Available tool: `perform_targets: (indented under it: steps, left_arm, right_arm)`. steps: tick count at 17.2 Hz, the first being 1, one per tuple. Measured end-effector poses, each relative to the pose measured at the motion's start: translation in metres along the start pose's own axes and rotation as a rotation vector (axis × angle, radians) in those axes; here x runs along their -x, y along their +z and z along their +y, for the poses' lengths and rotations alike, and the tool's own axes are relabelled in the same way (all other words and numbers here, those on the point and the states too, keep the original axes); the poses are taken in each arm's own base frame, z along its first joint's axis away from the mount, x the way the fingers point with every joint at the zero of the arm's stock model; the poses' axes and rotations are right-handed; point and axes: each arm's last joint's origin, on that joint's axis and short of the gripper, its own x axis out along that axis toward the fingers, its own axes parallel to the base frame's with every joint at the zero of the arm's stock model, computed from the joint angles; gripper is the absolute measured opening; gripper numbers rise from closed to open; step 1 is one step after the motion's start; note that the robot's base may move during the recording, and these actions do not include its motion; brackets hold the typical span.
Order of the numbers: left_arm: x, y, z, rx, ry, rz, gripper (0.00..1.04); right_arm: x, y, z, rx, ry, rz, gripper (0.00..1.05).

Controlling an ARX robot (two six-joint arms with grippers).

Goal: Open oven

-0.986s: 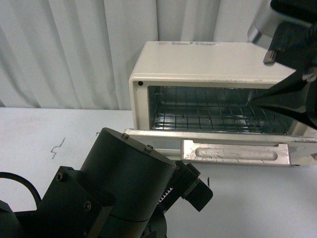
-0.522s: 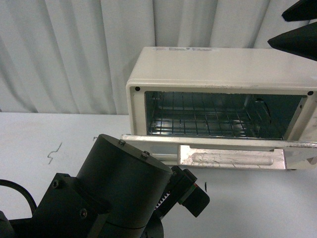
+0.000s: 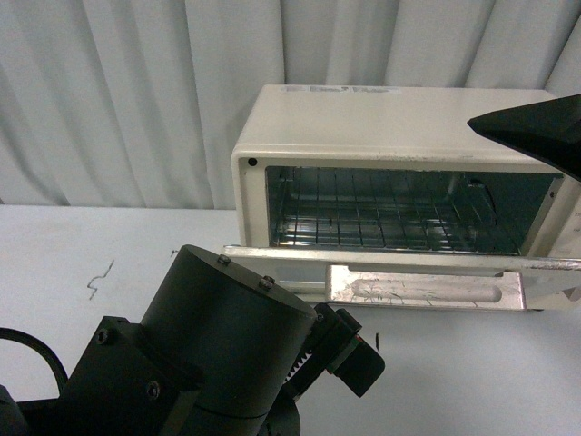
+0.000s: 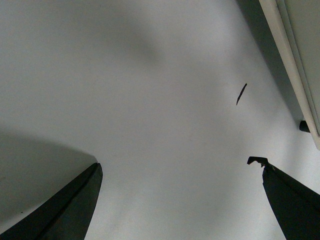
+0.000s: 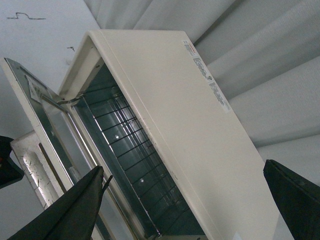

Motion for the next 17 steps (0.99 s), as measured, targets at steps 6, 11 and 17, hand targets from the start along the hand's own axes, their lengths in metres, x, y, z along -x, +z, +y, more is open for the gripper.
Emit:
perform_targets:
  steps: [6, 11, 17]
  left_arm:
    - [0.0, 0.0, 0.0, 0.0, 0.0, 0.0, 0.98]
    - [0.0, 0.0, 0.0, 0.0, -0.002, 0.005, 0.98]
    - [0.0, 0.0, 0.0, 0.0, -0.001, 0.001, 0.98]
  right_arm:
    - [0.0, 0.0, 0.0, 0.0, 0.0, 0.0, 0.98]
    - [0.024, -0.032, 0.017, -0.511, -0.587, -0.059, 0.65]
    - [0.051, -0.069, 0.041, -0.788, -0.618, -0.148, 0.22]
